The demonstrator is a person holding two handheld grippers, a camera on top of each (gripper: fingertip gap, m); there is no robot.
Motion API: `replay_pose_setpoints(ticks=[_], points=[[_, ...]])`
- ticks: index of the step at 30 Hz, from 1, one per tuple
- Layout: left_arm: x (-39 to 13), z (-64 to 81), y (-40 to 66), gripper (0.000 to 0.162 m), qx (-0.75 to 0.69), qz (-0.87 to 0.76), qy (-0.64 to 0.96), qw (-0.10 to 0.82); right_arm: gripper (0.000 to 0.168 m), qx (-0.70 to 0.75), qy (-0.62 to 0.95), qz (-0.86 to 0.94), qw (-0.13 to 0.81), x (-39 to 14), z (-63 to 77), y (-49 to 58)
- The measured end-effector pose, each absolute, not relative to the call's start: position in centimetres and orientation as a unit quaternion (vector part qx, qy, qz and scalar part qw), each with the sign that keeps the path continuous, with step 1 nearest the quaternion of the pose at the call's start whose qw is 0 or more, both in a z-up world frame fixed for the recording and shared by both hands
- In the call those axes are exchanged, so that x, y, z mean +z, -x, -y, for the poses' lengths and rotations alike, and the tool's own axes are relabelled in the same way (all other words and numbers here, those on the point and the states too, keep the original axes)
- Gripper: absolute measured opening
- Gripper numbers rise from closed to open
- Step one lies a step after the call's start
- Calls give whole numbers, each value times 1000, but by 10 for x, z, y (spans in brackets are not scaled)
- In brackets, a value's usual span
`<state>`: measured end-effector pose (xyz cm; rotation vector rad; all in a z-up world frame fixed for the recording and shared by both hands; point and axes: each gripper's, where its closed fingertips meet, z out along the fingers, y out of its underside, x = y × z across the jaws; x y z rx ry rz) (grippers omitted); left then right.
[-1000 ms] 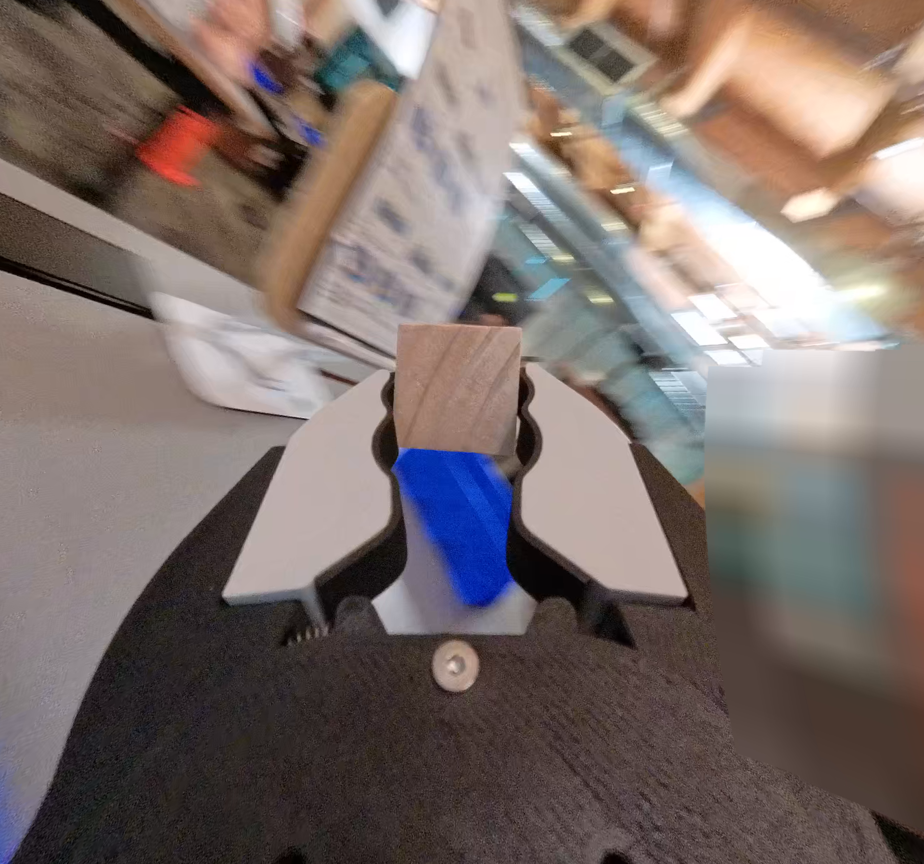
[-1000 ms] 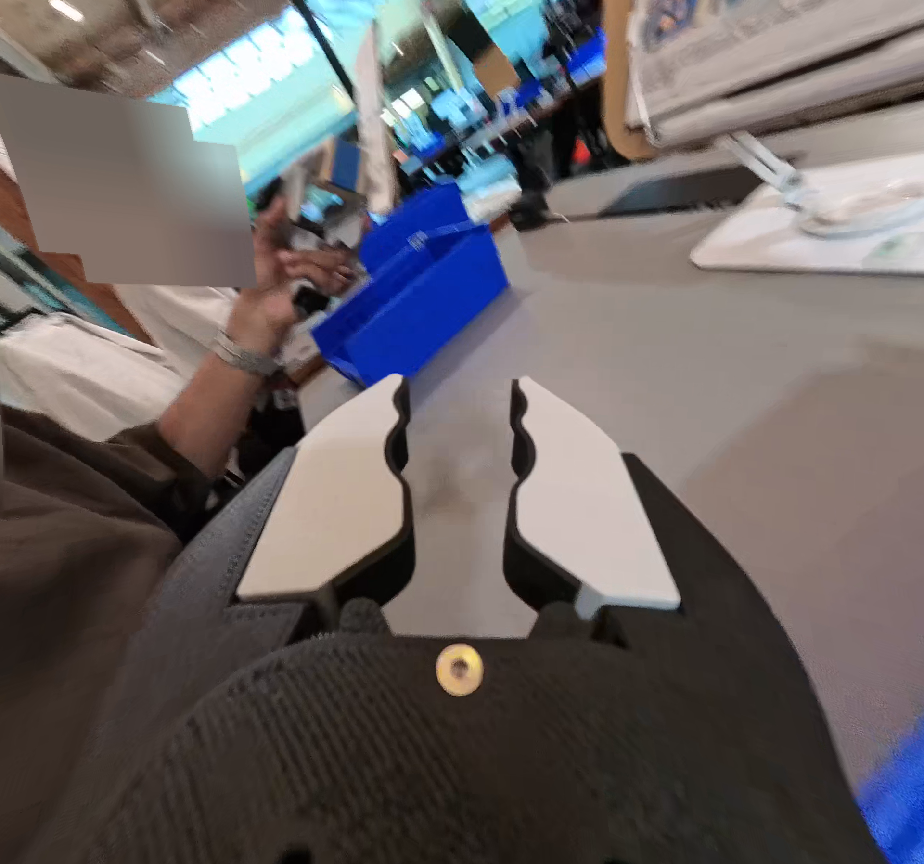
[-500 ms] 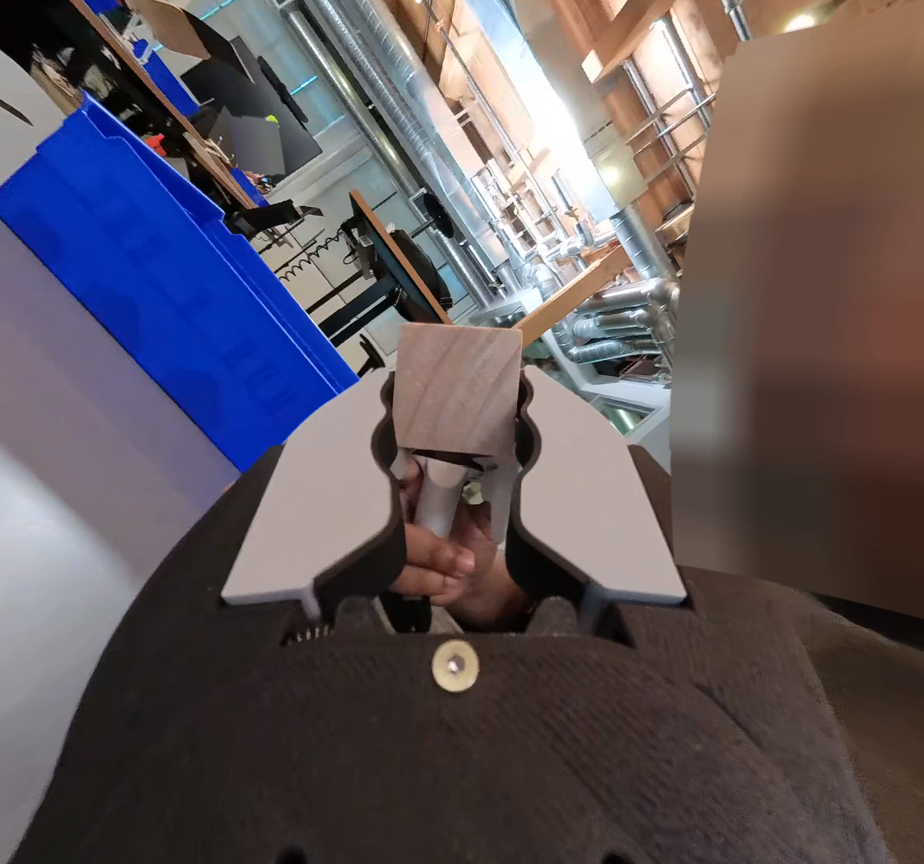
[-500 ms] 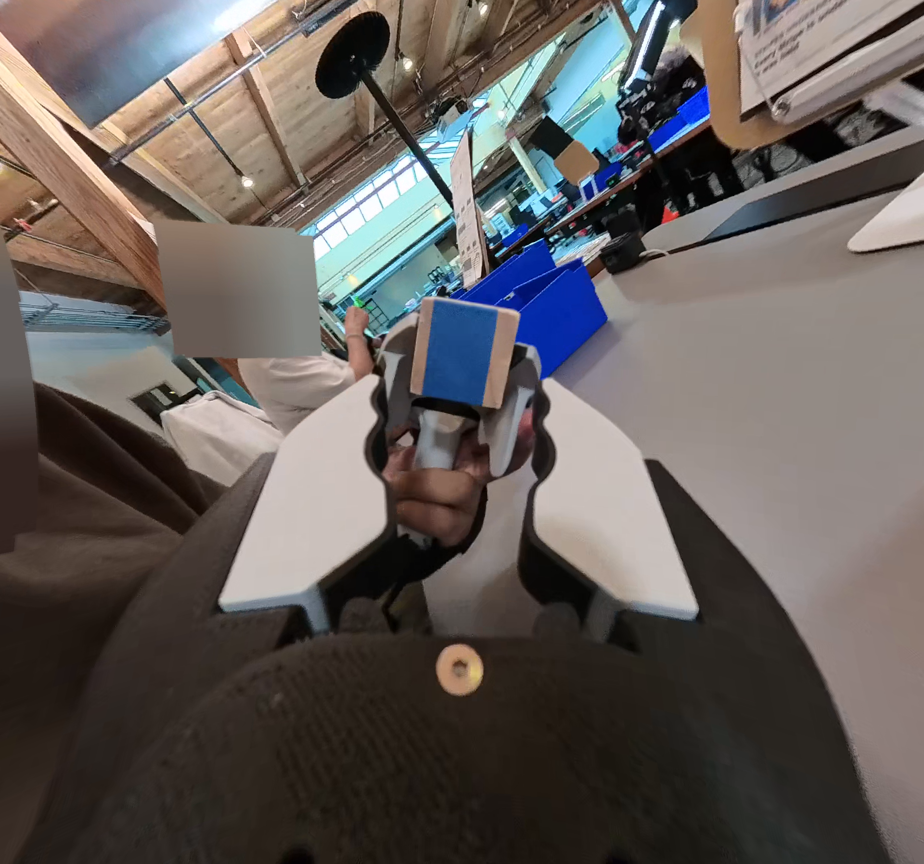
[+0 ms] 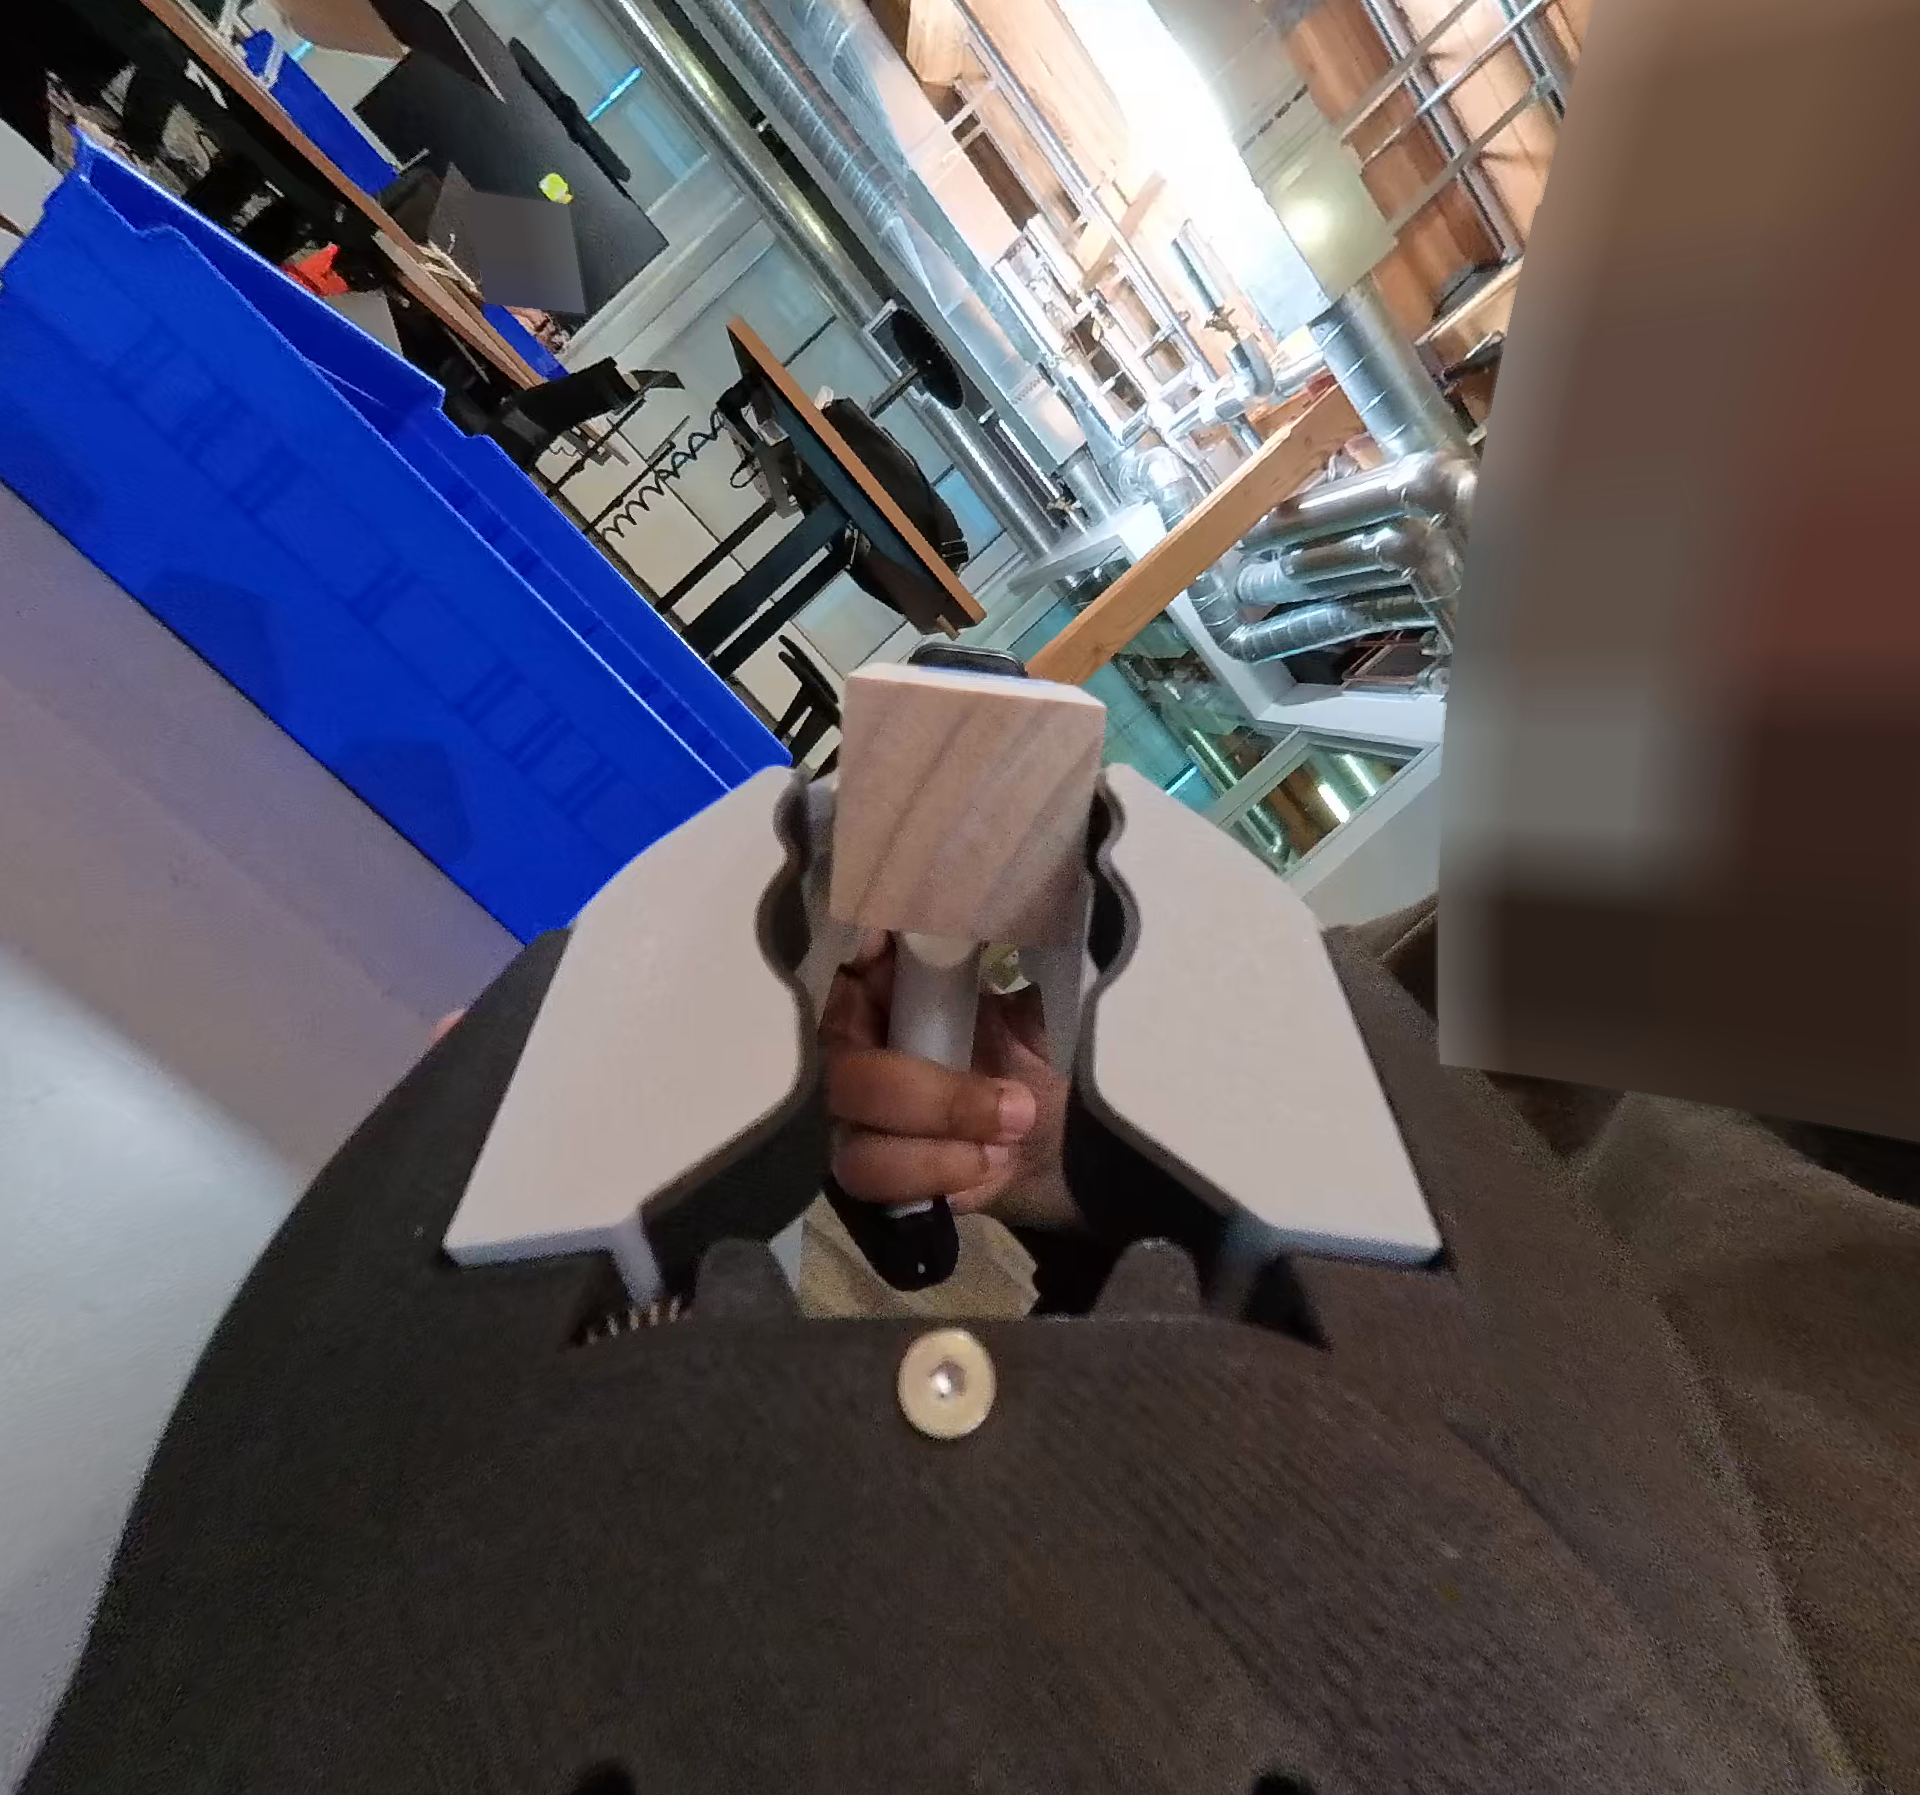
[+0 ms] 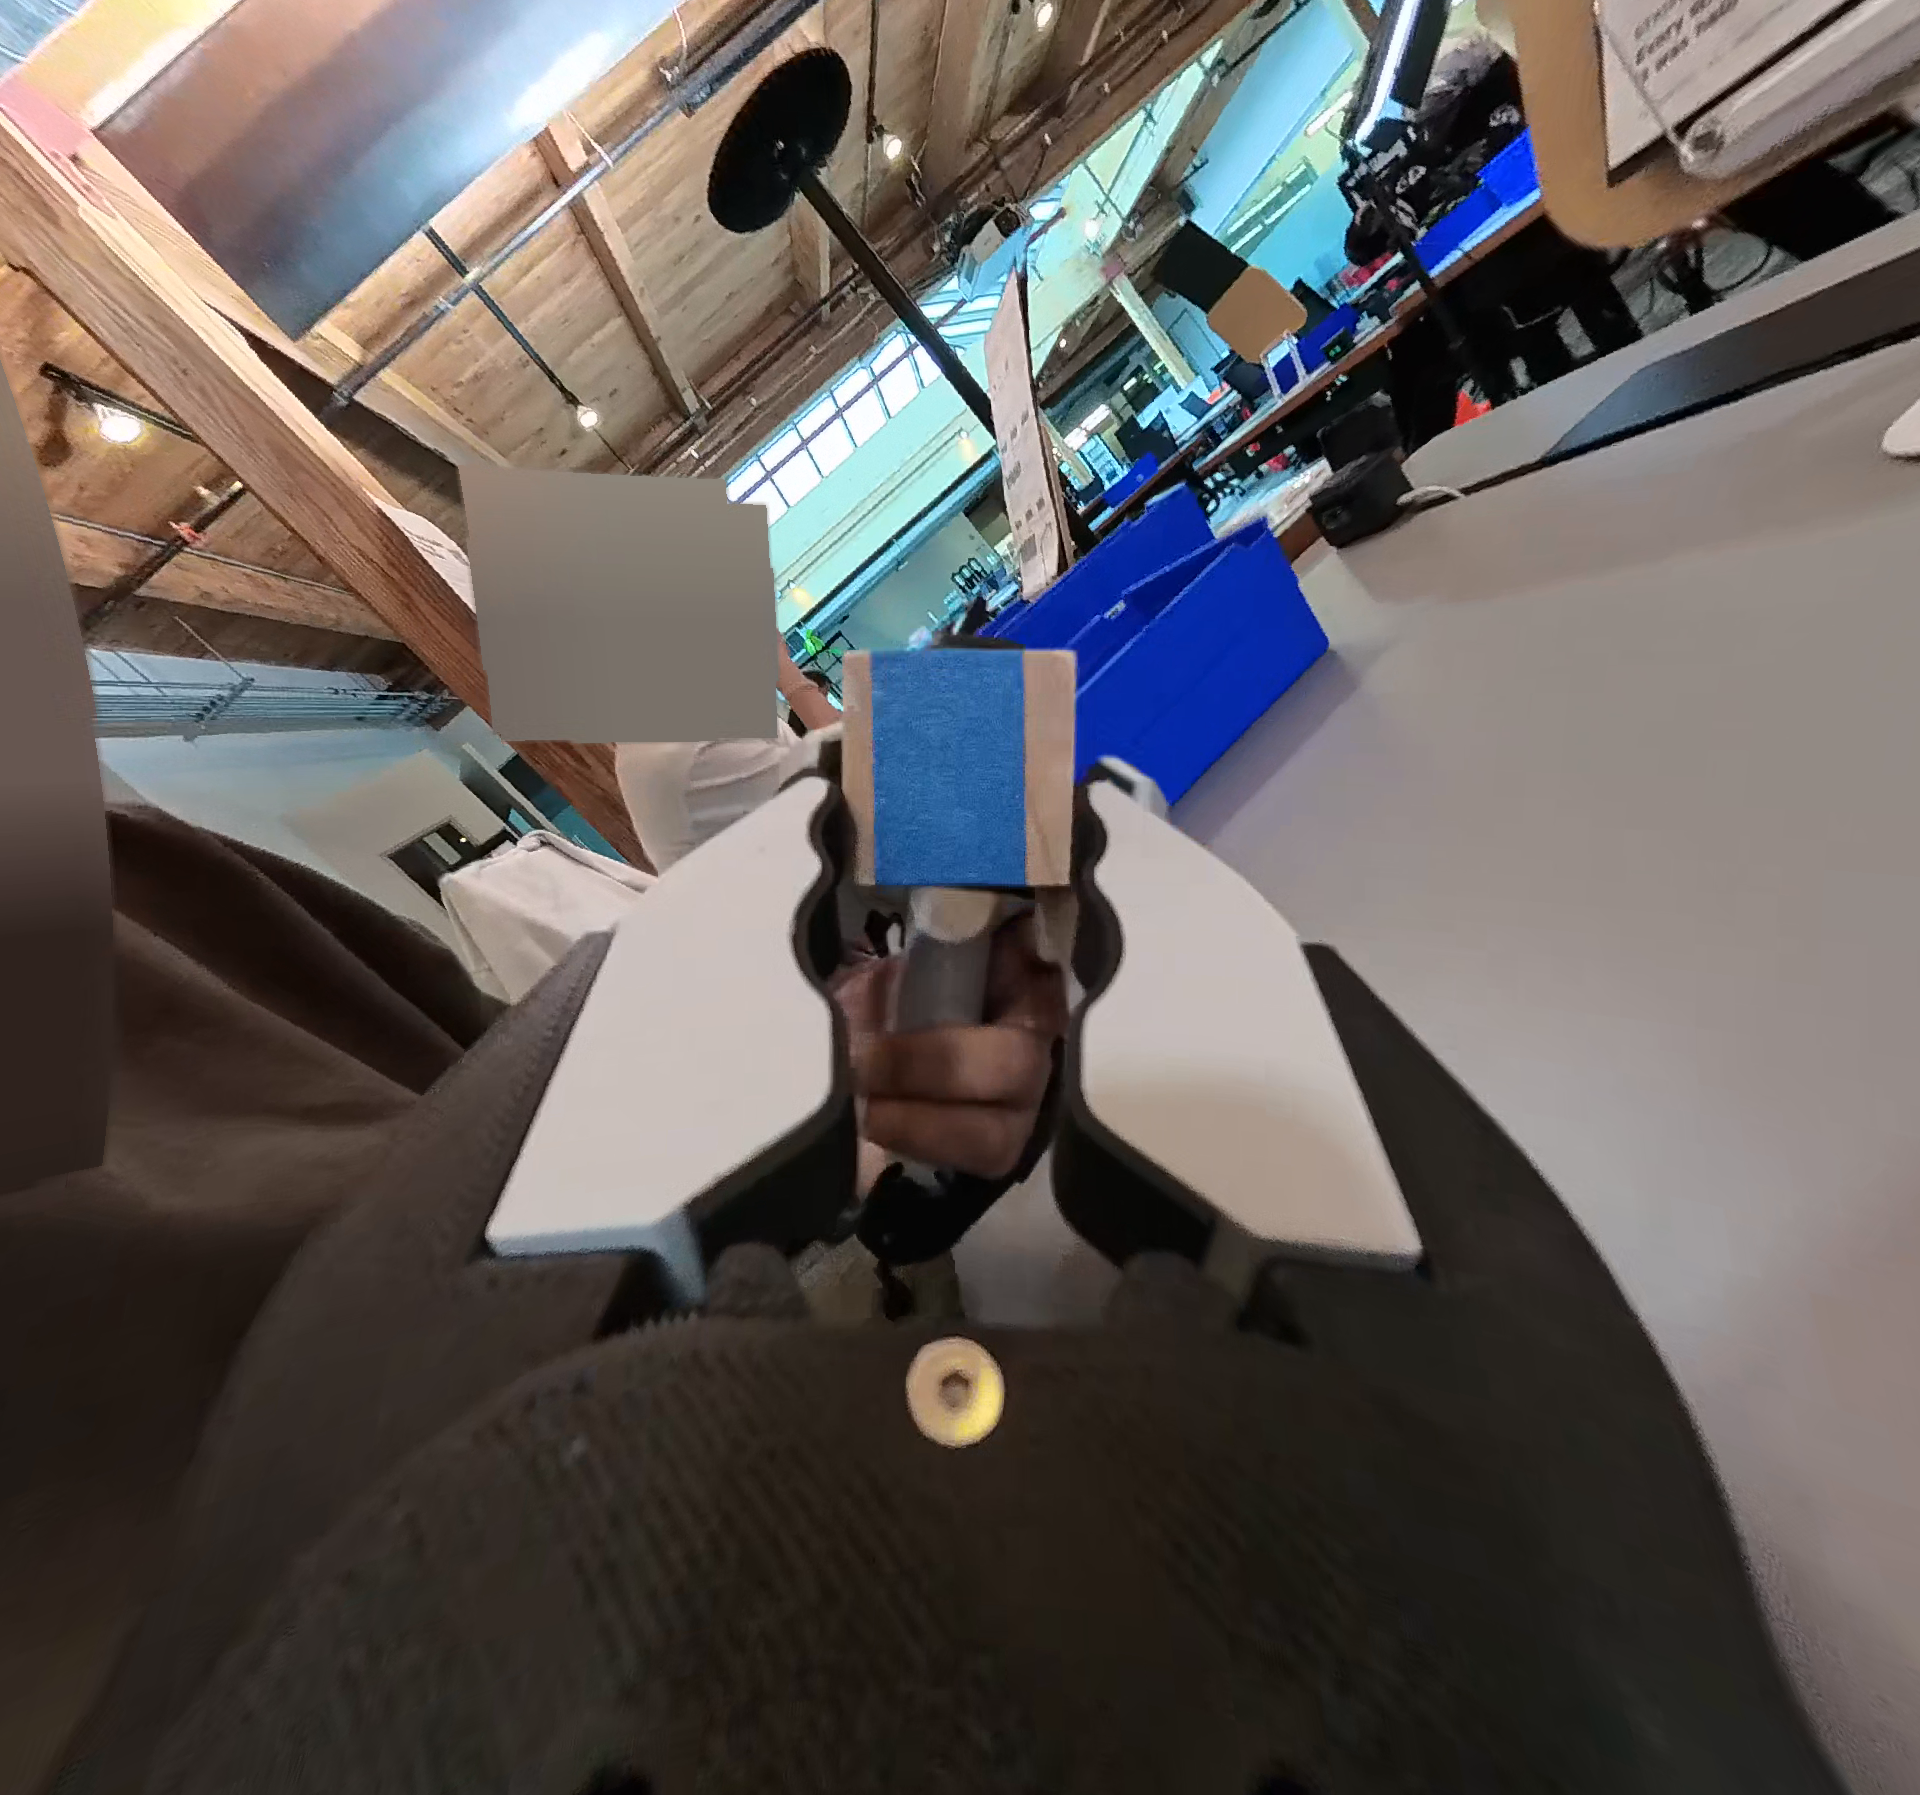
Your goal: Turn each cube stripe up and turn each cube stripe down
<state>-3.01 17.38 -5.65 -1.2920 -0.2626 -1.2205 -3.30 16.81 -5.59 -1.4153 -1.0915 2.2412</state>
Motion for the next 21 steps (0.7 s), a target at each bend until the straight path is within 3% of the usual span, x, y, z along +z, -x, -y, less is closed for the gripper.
replay_pose_setpoints(ticks=[3,10,13,16,21], points=[[-51,-171,39,69,-540,141,545,626,42,779,478,371,164,-33,-186,25],[-52,-168,37,71,-536,139,554,622,42,634,548,403,368,12,-306,16],[-56,-170,23,73,-555,134,562,599,42,433,653,447,432,-29,-391,16],[-61,-169,-2,79,-563,96,590,571,43,160,751,485,418,-111,-477,-6],[-72,-164,-32,82,-513,14,653,557,43,135,820,456,318,-175,-500,-15]])
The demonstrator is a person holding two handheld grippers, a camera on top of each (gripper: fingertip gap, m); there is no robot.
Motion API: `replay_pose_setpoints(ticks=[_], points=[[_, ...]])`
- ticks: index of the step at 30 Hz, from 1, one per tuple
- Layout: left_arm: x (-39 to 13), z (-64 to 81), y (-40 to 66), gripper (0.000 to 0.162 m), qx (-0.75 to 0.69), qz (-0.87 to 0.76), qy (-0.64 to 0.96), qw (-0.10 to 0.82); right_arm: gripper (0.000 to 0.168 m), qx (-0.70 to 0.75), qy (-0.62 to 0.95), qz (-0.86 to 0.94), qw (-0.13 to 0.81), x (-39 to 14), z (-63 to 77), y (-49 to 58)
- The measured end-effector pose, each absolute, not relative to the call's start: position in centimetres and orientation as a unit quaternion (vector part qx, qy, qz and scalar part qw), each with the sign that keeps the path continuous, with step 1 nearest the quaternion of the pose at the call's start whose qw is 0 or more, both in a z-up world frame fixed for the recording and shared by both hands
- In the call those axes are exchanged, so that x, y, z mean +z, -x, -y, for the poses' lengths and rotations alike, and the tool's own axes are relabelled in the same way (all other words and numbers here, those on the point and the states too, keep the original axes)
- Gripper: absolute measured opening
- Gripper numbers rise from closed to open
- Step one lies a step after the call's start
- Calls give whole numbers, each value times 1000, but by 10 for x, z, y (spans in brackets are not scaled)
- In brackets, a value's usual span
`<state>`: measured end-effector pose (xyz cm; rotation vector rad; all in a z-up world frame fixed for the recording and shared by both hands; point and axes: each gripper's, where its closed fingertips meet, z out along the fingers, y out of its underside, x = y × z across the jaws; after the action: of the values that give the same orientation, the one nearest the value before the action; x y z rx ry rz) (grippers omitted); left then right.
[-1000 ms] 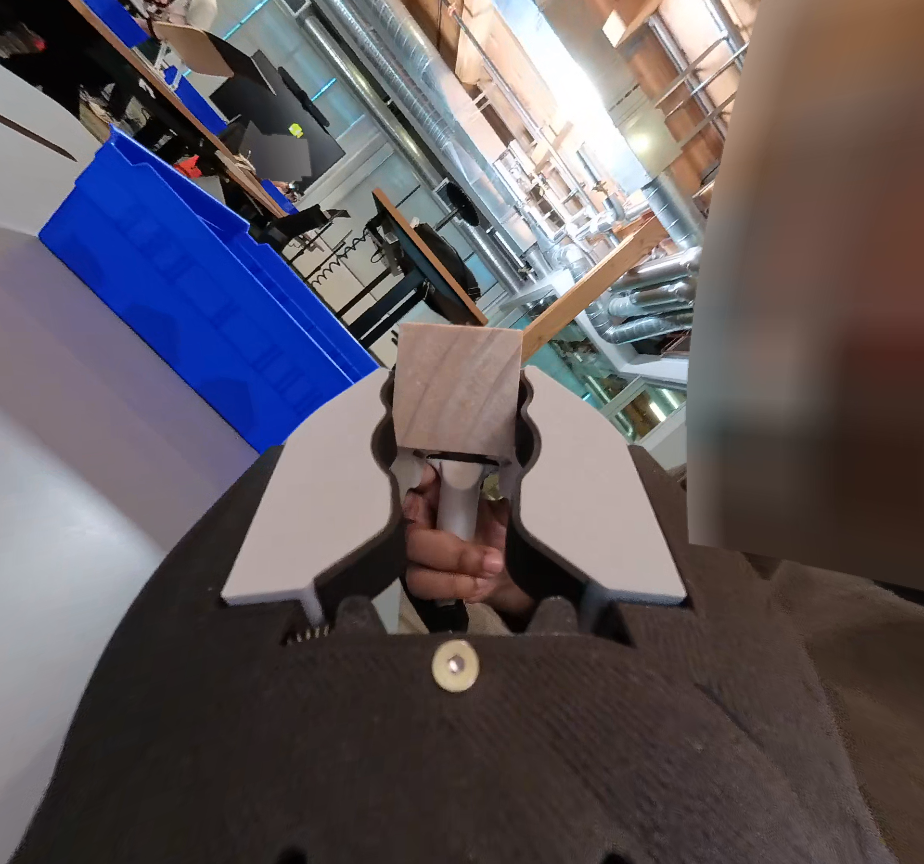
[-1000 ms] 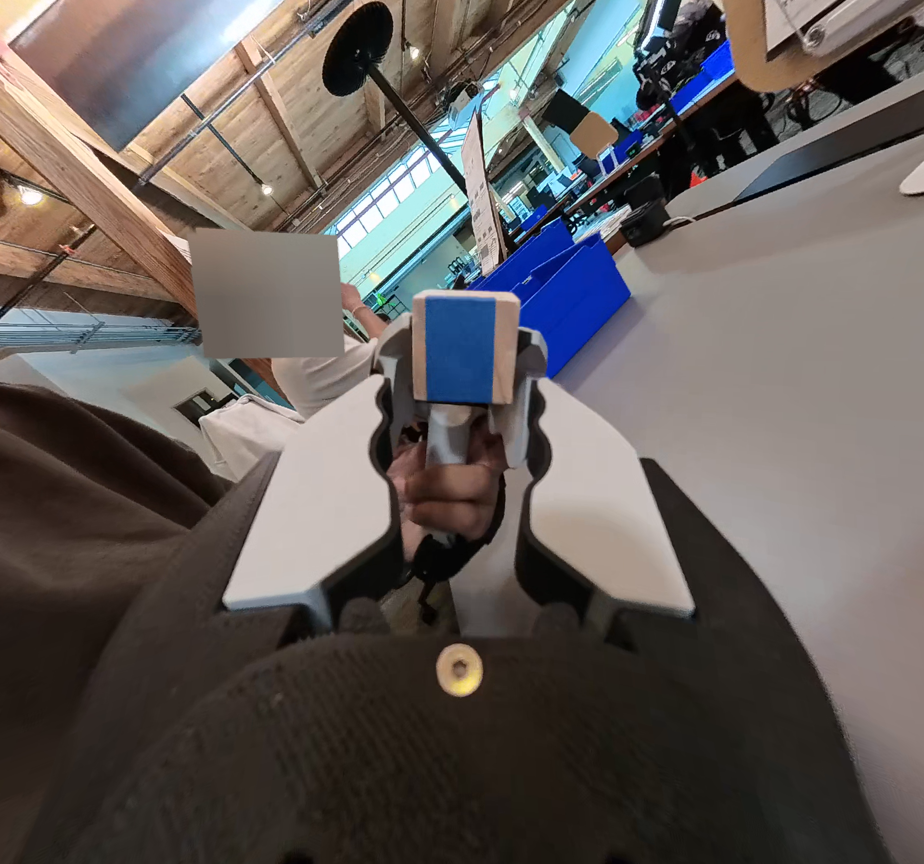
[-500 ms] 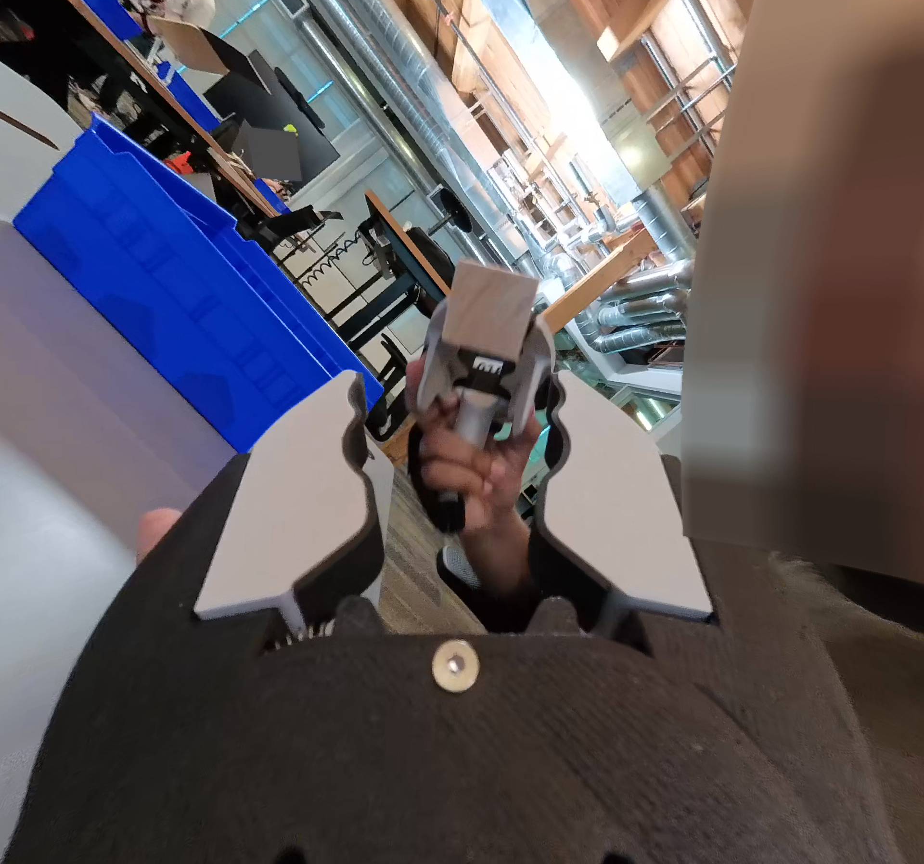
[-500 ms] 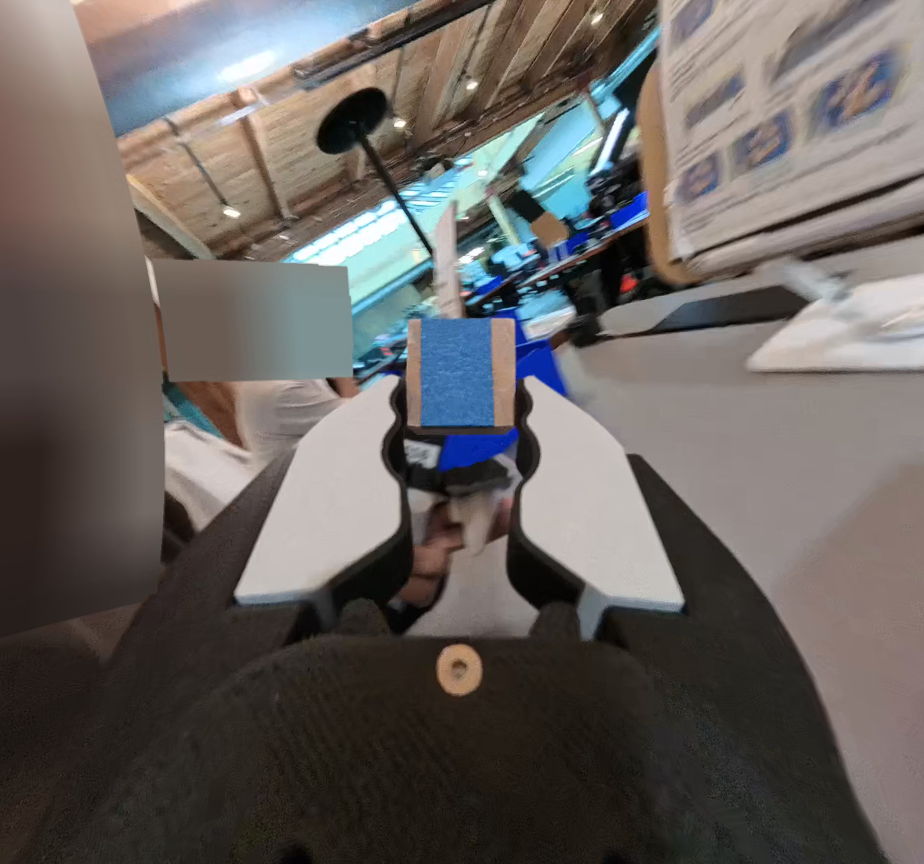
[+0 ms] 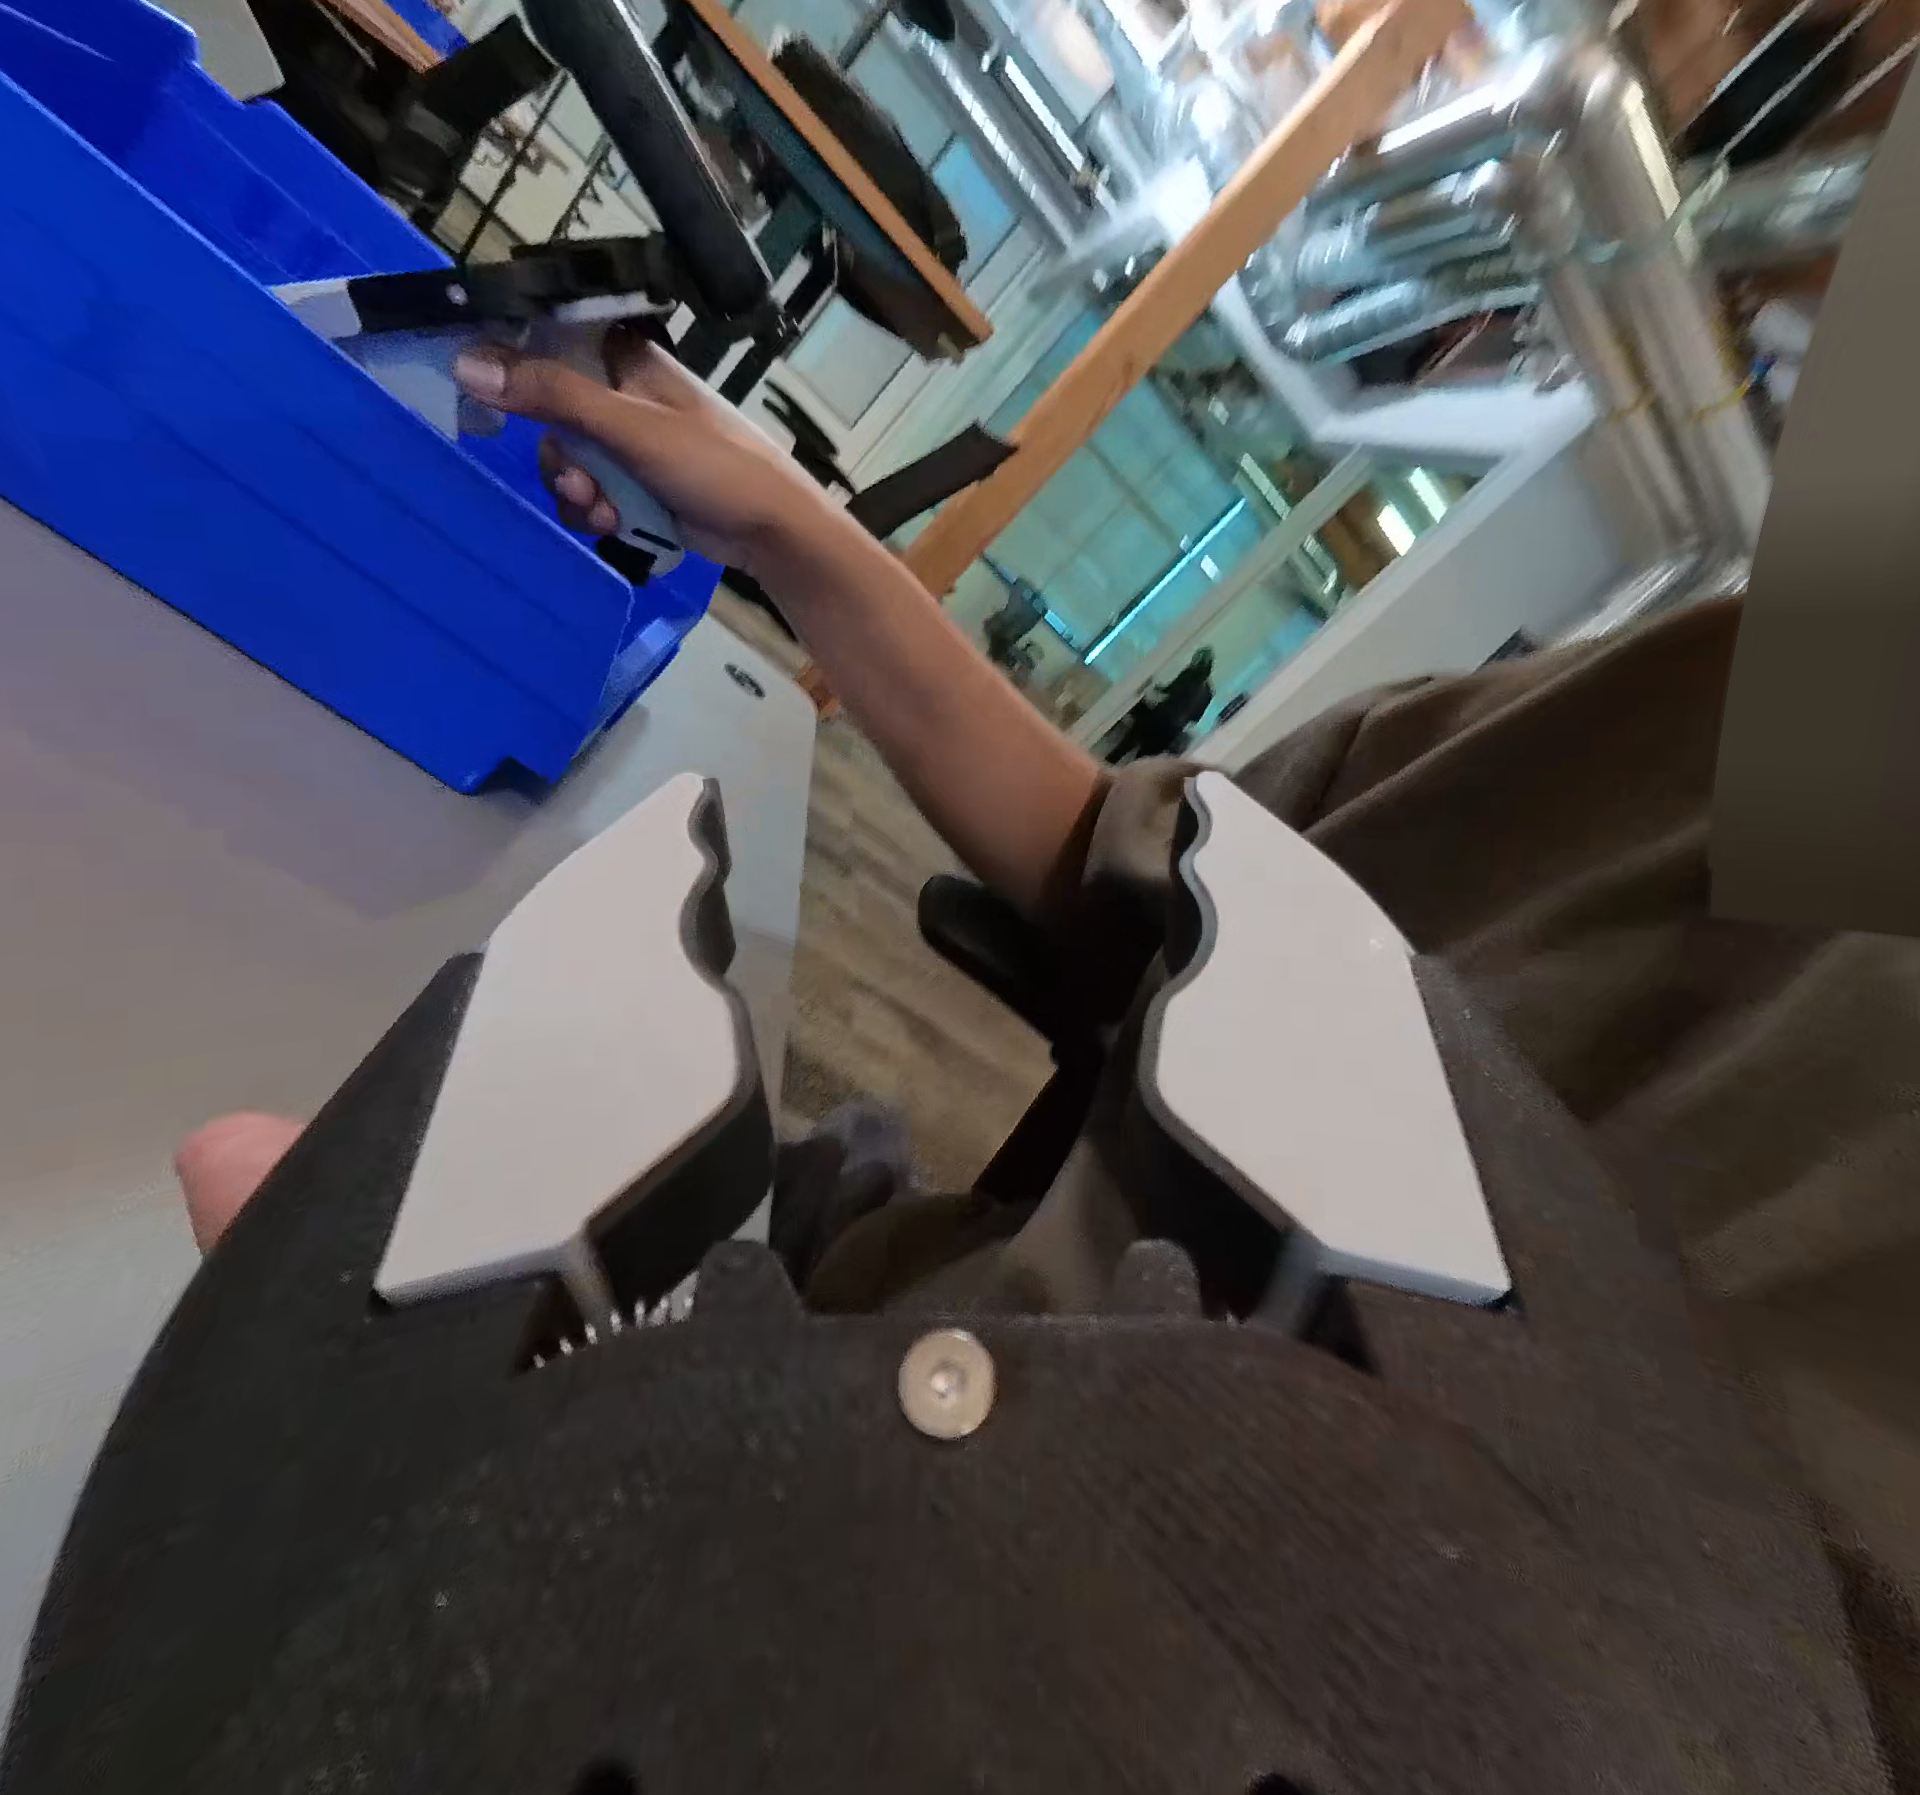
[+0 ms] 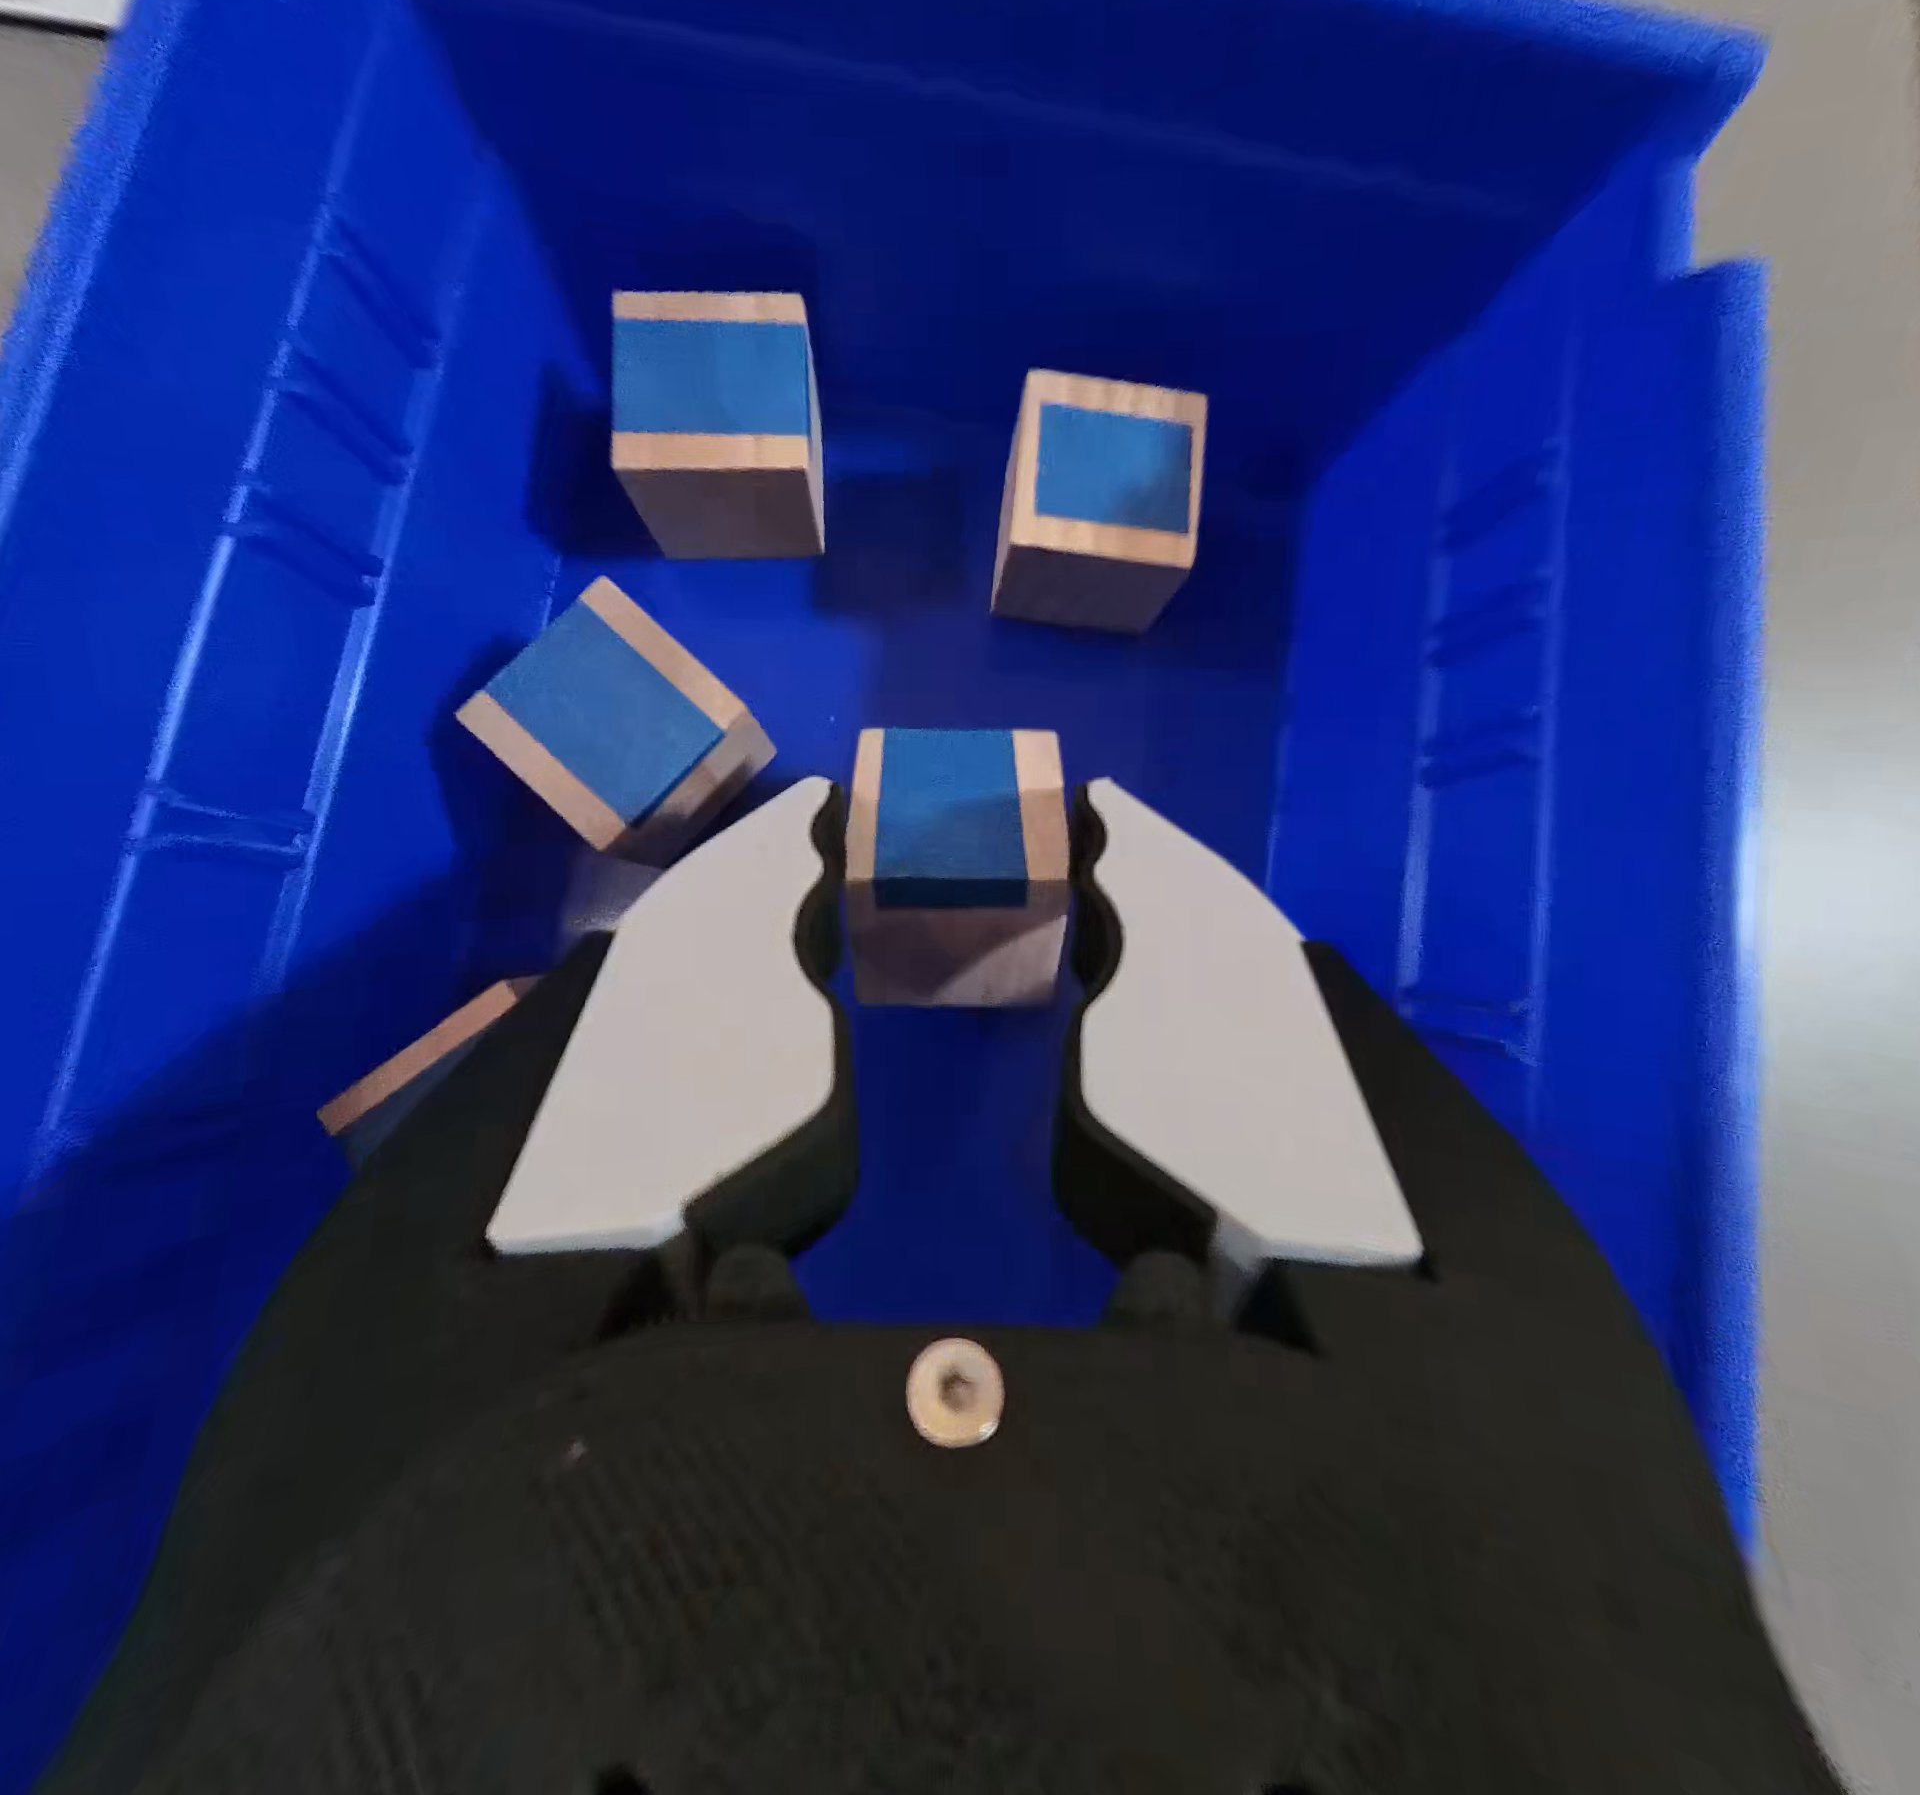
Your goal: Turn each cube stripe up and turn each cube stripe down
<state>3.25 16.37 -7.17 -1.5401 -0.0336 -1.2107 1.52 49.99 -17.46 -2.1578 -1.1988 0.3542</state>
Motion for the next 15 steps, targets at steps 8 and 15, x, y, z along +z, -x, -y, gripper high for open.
replay_pose_setpoints(ticks=[8,15], points=[[-85,-167,-35,82,-508,9,673,538,43,167,833,430,305,-182,-505,-20],[-85,-168,-31,81,-525,28,663,532,43,136,836,441,297,-183,-508,-18]])
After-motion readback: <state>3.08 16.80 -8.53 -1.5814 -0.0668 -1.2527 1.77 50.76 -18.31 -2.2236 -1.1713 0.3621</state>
